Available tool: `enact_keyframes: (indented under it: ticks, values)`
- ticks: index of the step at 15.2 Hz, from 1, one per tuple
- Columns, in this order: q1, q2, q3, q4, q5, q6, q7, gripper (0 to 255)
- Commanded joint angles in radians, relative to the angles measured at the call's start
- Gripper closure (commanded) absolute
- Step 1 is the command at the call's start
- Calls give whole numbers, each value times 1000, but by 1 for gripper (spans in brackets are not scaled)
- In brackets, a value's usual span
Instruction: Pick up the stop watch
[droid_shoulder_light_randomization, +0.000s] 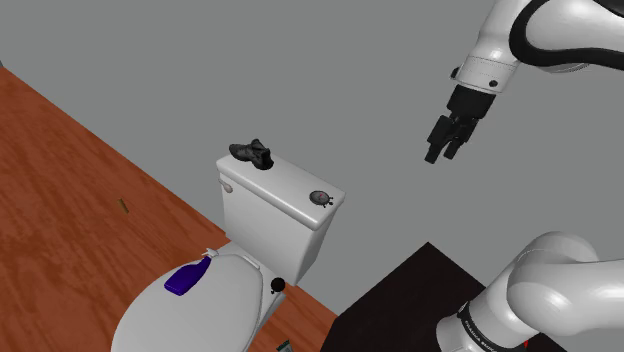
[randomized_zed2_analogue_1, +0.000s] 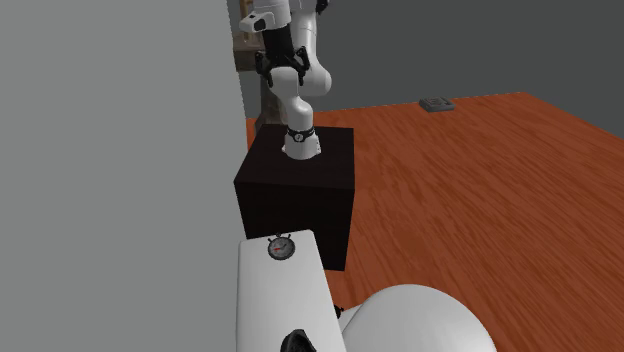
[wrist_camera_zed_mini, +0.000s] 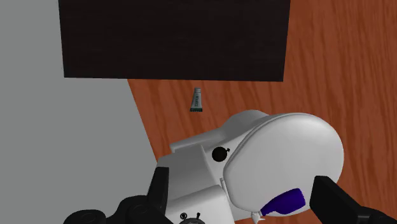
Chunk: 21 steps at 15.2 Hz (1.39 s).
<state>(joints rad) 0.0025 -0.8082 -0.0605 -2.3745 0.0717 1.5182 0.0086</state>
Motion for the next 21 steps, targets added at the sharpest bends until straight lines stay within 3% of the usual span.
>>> enact_keyframes:
  ticks: [1,11,21]
  values:
    - [0,0,0,0,0,0,0,0]
    - [11,251,42,-97,-4,362,17,0]
    - [14,612,73,-45,-28,682,50,0]
